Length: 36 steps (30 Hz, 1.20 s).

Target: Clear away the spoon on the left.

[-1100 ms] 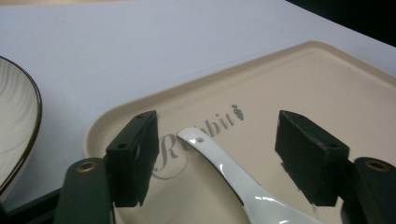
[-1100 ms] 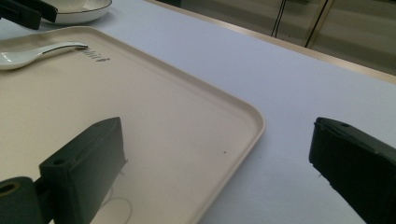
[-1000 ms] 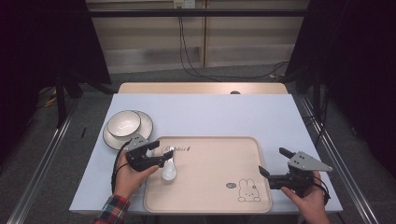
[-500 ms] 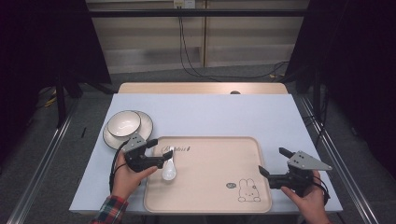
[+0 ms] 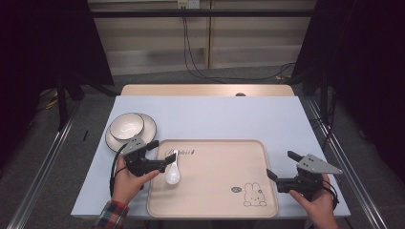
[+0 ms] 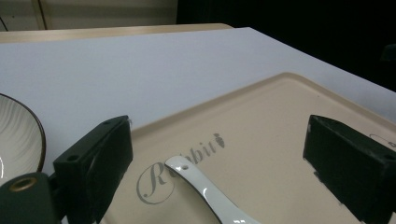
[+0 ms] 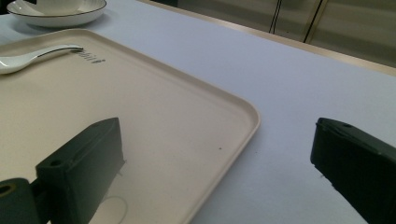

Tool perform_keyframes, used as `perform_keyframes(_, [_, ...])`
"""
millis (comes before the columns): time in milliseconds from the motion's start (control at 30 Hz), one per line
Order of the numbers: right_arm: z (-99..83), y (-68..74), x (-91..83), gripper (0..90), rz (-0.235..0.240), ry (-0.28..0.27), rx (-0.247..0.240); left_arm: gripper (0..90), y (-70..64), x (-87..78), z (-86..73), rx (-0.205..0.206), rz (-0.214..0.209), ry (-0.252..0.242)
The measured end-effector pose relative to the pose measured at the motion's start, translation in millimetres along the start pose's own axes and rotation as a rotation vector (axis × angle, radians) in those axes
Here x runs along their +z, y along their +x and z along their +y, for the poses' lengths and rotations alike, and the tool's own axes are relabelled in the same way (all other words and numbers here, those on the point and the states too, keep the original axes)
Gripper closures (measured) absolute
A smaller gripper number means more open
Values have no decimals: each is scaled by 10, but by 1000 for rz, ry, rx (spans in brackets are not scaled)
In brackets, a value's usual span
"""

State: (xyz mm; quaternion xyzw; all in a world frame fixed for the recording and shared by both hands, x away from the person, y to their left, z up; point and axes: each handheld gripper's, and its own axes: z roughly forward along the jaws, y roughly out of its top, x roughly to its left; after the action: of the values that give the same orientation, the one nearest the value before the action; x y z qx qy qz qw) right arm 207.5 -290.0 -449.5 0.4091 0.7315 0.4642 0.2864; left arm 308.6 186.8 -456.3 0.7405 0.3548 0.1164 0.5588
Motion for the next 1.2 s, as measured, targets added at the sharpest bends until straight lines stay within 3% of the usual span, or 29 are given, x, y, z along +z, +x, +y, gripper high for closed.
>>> perform_keyframes(133, [1,-11,2,19,9,0,9,51,1,-18,9,16,-10,-2])
perform_keyframes(367, [-5,-31,-17,14,11,-9,24,34,-15,-41,23,1,-16,-11])
perform_keyframes(500, [-9,-47,-27,5,19,-14,31,19,-6,-66,30,22,-18,5])
perform_keyframes(567, [-10,-49,-29,5,21,-15,30,19,-10,-75,33,10,-20,-4])
perform_keyframes(1200, [-15,-78,-56,5,25,-28,37,0,40,-230,49,35,-32,-39])
